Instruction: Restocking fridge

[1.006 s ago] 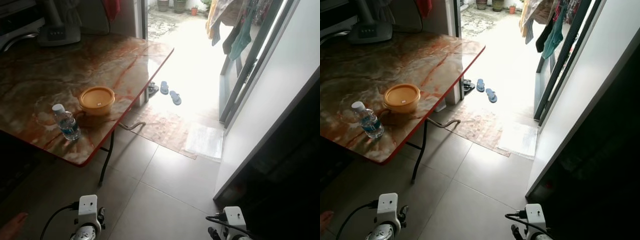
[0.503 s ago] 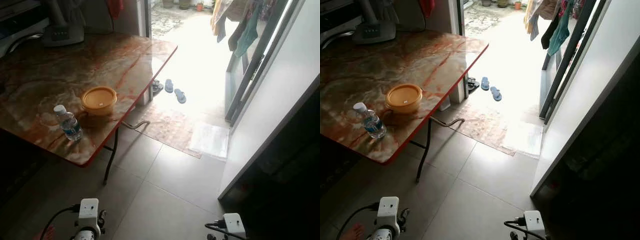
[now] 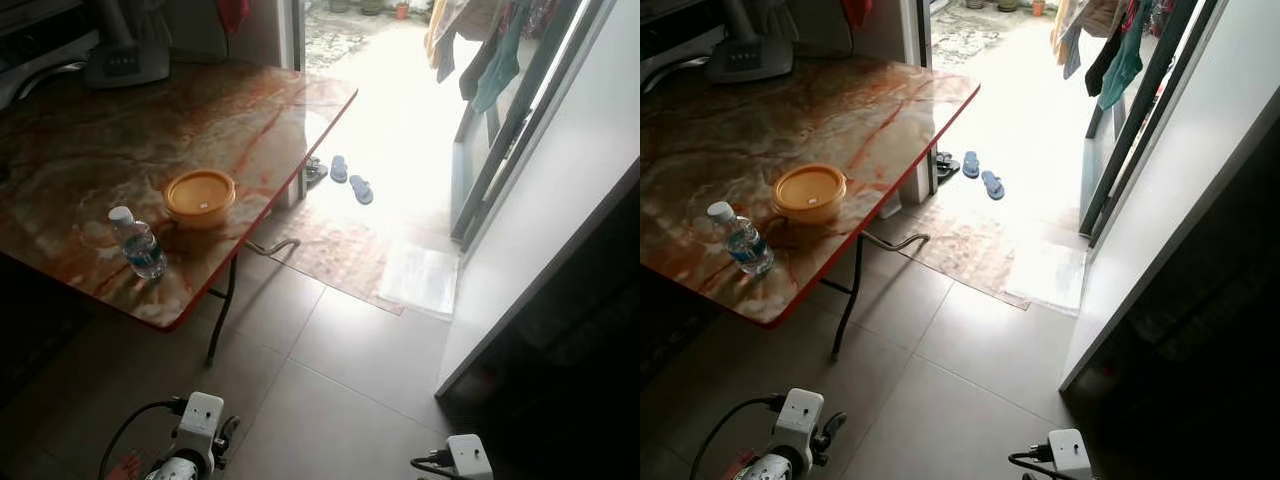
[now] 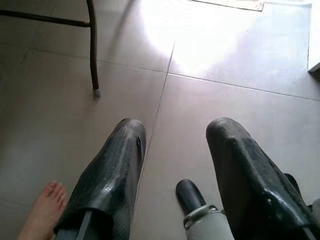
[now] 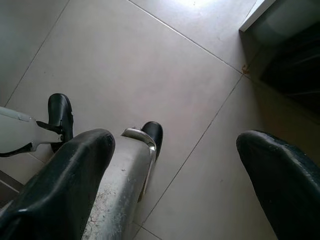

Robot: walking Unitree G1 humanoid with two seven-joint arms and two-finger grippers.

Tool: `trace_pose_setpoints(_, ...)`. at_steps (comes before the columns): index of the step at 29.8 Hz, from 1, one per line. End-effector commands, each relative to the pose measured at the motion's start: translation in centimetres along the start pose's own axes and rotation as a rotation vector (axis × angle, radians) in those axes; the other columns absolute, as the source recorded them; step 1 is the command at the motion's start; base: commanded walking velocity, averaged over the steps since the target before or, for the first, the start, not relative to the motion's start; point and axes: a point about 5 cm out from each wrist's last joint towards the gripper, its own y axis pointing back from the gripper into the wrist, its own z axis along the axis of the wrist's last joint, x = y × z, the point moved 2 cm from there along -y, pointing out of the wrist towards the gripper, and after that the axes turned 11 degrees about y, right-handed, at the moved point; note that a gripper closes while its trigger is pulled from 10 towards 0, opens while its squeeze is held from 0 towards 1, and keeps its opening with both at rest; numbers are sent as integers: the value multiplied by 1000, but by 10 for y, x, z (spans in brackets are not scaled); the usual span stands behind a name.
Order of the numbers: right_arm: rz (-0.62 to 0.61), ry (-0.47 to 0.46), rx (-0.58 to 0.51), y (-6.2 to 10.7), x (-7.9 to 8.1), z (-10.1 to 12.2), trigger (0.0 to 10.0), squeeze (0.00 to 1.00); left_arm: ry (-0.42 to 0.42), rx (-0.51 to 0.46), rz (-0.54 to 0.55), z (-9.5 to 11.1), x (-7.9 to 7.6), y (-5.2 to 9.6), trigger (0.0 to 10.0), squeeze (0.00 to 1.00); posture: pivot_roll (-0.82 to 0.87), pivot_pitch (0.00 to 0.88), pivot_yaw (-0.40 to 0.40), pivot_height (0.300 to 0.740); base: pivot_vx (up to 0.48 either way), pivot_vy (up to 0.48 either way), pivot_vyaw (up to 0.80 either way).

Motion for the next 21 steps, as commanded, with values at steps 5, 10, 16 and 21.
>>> trace_pose_setpoints(5,-1,2,-1,2,-2,-5,10000,0,-121,-421,-200,104,-29,-10,10000,0,-87,119,-19,740,0,0,0)
trace_pose_setpoints(10,-1,7,3,2,-3,-6,10000,0,-177,-717,-267,186,-59,7,10000,0,-95,126,-28,740,0,0,0)
trace_pose_setpoints(16,-2,14,5,3,-5,-7,10000,0,-199,-856,-284,221,-69,30,10000,0,-99,127,-41,740,0,0,0)
trace_pose_setpoints(21,-3,19,2,3,-5,-6,10000,0,-229,-925,-272,241,-75,52,10000,0,-97,128,-44,740,0,0,0)
